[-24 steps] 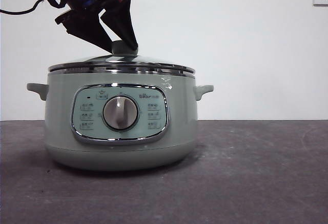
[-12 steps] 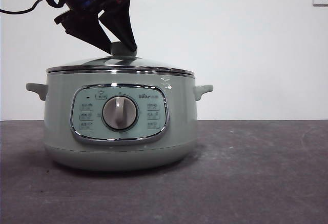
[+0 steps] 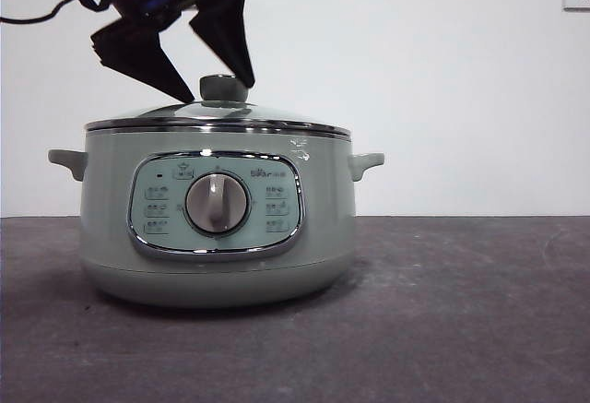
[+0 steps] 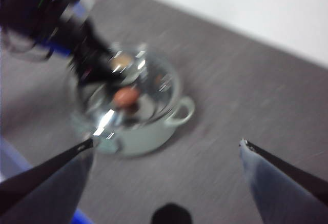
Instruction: Pick up the egg,open the lid,put the egg in the pot,close the lid
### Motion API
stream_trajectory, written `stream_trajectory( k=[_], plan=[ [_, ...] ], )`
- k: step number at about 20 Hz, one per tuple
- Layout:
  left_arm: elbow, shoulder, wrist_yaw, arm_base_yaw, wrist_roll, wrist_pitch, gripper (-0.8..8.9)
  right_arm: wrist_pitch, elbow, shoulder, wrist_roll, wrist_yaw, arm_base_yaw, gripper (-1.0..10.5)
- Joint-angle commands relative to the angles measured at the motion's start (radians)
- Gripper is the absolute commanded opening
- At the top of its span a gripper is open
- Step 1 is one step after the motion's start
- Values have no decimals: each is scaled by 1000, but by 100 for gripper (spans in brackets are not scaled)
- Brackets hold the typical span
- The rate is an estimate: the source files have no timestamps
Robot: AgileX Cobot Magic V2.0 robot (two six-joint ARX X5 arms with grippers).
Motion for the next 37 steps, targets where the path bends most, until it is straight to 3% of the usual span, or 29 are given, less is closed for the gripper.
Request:
stream_trajectory(
  k=[1, 7, 10, 11, 13, 14, 33, 37],
  plan=[
    [13, -41, 3, 0, -9, -19, 485, -37, 2, 19, 21, -47, 0, 472],
    [111, -121, 9, 0, -6, -235, 469, -113, 2, 79, 21, -161, 0, 472],
    [177, -191, 93, 0, -6, -392, 461, -145, 2, 113, 17, -179, 0, 467],
    [191, -216, 121, 0, -6, -435, 384, -154, 2, 124, 18, -179, 0, 435],
    [199, -271, 145, 0, -5, -491, 58, -165, 2, 139, 18, -179, 0, 152],
    [199, -293, 157, 0, 2, -509, -13, -165, 2, 145, 17, -179, 0, 3],
    [199, -362, 159, -2, 2, -565, -4, -152, 2, 142, 33, -174, 0, 0],
    [189, -468, 84, 134, 198, -480, -3, -152, 2, 142, 33, -174, 0, 0]
  ],
)
